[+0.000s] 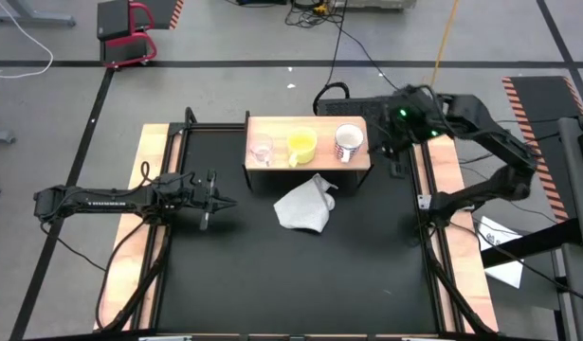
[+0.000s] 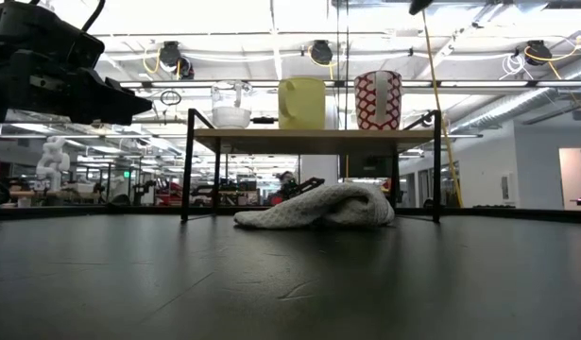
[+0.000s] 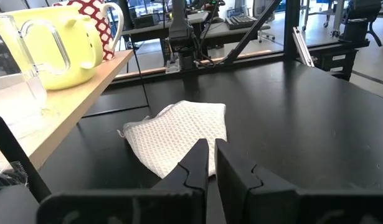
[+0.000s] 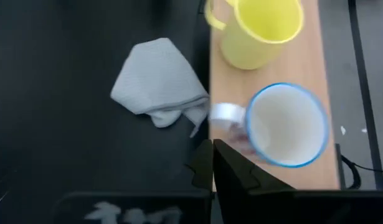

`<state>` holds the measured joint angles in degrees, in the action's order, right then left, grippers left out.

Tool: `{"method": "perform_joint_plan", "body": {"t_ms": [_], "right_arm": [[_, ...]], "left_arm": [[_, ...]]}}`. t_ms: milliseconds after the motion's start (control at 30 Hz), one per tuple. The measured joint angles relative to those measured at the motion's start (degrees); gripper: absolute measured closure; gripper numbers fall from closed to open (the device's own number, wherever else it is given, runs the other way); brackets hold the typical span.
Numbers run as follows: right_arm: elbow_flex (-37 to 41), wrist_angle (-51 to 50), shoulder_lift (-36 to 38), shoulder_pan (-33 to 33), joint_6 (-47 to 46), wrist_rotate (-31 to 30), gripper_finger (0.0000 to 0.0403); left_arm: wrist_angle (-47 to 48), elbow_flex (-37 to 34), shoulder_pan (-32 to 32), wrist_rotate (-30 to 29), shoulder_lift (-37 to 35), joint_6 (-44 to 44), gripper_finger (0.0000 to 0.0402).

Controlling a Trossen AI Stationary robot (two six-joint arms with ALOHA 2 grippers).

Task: Stack small to large cups/mugs on shelf
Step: Return to Home Position

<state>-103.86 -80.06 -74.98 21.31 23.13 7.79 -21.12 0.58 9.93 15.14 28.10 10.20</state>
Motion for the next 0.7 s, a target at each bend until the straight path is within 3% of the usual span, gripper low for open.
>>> {"method": "perform_joint_plan", "body": {"t_ms": [533,700], "right_arm": [[34.6,20.7,24.9,-5.0,-10.2,0.4,0.0403],[41.8,25.6,29.6,-5.0,-11.6,5.7,0.0403]], "left_arm": [[0.0,0.0,0.0,-0.1,0.0,0.0,0.0371],[0.0,0.0,0.0,-0.3,0.0,-0.2,0.0371]]}}
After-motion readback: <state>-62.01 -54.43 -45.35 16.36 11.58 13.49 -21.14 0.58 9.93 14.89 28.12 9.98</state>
